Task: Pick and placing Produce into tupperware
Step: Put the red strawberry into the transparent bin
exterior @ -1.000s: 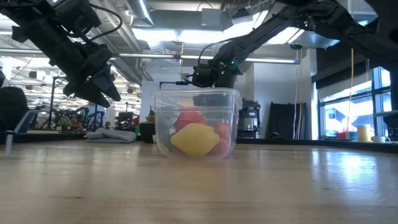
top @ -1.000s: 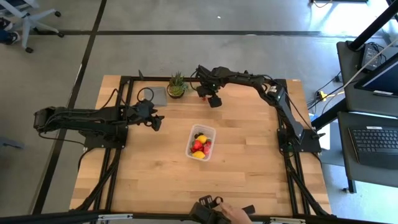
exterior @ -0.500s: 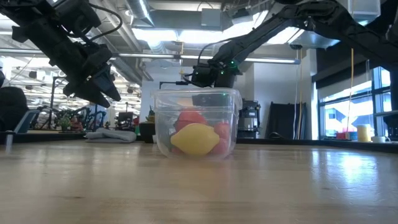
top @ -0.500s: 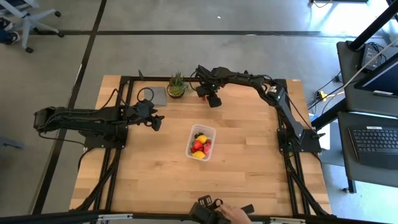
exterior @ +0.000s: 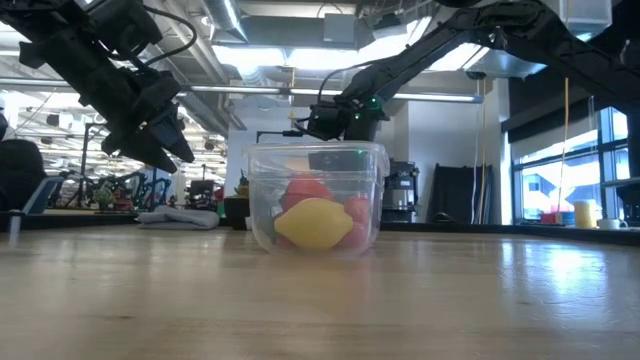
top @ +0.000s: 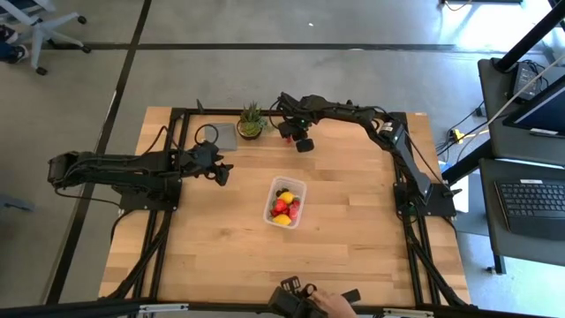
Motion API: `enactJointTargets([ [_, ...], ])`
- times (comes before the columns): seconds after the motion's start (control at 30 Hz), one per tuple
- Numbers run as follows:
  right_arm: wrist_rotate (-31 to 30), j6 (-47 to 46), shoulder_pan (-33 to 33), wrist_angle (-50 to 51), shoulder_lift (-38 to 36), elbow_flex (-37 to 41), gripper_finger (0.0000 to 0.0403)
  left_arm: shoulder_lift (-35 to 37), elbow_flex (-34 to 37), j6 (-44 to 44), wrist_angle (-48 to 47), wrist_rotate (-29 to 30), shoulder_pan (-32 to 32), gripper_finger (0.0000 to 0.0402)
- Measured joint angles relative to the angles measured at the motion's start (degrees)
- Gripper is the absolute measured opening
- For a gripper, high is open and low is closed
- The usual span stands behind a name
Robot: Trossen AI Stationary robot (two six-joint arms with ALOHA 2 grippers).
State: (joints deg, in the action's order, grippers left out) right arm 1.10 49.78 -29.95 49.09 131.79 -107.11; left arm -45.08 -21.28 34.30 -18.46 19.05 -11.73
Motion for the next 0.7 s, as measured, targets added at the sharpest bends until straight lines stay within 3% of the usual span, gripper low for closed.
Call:
enactJointTargets([
  [0.37,-2.39,-0.03,0.02,-0.08,-0.04,-0.02,0.0010,0.00,0.00,0.00,0.02,-0.02,0.00,0.0261],
  [0.7,-6.06,-3.78,0.23,0.29,-0.12,-0.02,0.0004,0.00,0.00,-0.02,0.00,-0.02,0.00,0.0261],
])
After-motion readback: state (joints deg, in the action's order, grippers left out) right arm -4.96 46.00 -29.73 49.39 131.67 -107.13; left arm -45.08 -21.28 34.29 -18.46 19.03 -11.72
